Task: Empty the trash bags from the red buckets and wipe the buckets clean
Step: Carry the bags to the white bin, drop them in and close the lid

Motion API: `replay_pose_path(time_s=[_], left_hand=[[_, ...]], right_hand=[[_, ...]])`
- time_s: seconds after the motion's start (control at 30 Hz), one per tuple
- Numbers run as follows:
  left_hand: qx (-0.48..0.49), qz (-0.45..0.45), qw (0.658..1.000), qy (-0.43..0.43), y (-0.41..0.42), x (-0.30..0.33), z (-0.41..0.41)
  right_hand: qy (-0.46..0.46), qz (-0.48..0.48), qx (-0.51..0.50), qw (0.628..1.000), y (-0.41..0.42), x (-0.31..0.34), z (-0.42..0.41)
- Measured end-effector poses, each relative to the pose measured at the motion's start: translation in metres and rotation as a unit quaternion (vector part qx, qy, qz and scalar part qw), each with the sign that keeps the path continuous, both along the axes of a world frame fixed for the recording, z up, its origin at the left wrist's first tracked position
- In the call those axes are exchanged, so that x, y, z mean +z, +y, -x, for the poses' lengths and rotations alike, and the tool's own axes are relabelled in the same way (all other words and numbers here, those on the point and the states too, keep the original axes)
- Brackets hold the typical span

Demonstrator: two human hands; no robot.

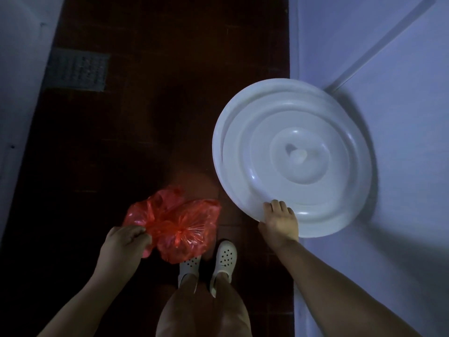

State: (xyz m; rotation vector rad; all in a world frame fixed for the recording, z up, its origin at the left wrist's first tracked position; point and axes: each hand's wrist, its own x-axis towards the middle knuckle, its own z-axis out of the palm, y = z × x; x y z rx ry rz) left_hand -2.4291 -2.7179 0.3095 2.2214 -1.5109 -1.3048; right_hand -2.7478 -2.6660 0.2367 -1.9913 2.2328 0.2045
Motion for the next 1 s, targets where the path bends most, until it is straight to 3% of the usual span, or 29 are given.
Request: replay_pose_path(time_s=[0.23, 0.53, 0.7, 1.0], left_hand=[[0.004, 0.051, 0.998, 0.048, -0.016, 0.077, -0.007], [-0.057, 0.165, 0.976, 0.131, -0.054, 0.196, 0.031], [-0.128, 0.222, 0.942, 0.215, -0.077, 0.248, 0.075], [-0.166, 0.251, 0.916, 0.265, -0.127, 0.253, 0.194]], right_hand=[[0.052, 0.080, 0.055, 0.994, -0.016, 0.094, 0.013], [0.048, 0.203, -0.020, 0.978, -0.041, 0.224, 0.042], [0.025, 0.237, -0.067, 0.969, -0.035, 0.276, 0.061], [-0.003, 0.329, -0.105, 0.938, -0.066, 0.318, 0.133]])
